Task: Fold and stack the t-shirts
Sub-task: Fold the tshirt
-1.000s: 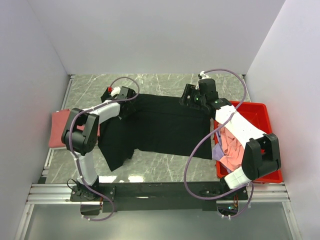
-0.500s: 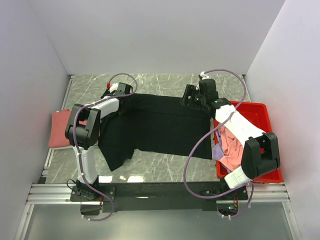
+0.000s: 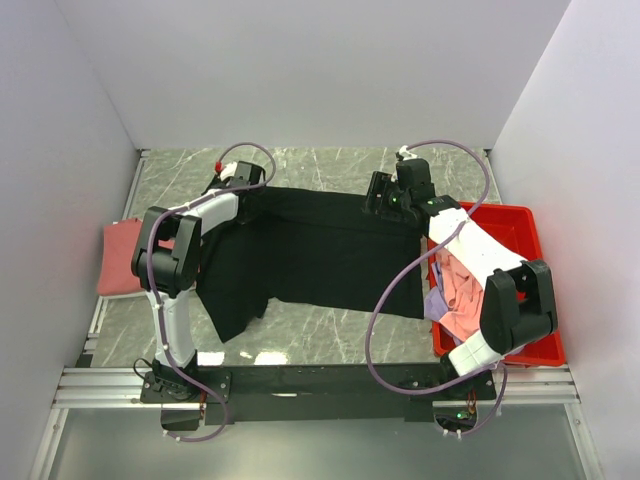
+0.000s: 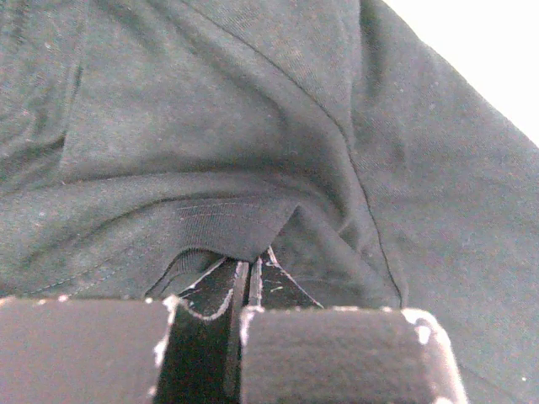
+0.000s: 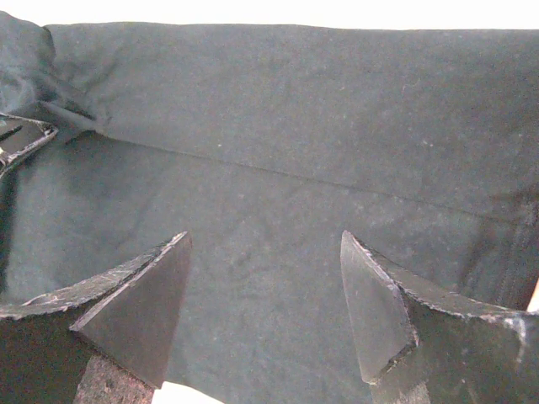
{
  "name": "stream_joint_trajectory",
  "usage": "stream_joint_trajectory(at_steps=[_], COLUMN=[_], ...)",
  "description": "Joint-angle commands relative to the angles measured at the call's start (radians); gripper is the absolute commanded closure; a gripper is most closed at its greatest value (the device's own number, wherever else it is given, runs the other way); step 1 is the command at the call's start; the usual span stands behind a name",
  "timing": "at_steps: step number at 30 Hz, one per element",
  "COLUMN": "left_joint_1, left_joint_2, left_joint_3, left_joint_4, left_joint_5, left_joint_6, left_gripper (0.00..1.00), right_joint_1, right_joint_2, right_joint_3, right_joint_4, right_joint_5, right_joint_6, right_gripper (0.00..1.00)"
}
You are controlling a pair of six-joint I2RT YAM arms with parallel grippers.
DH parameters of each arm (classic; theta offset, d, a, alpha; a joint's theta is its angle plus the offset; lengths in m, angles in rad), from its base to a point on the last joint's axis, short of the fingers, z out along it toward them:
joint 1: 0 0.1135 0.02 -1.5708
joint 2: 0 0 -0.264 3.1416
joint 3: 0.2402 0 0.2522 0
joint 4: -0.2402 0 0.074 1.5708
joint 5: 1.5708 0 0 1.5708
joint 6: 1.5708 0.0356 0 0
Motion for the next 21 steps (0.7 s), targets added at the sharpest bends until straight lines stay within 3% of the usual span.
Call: stream_joint_trajectory(at_steps=[1,21], left_joint_1=[0.003,-0.002], left_joint_2=[-0.014,-0.204], left_joint_3=[0.031,-0.134], left_joint_4=[-0.024,-0.096], left_joint_5=[0.045,0.224], left_joint_6=[-0.002,-0.079], left_gripper=[0.99,0.99], right_joint_1=[-0.01,-0.015], right_joint_2=[0.0,0.017], right_joint_3=[0.043,0.057], right_joint_4=[0.003,-0.032], right_joint_5=[0.021,0.015], right_joint_6=[-0.015,-0.023], right_gripper=[0.22,0.23])
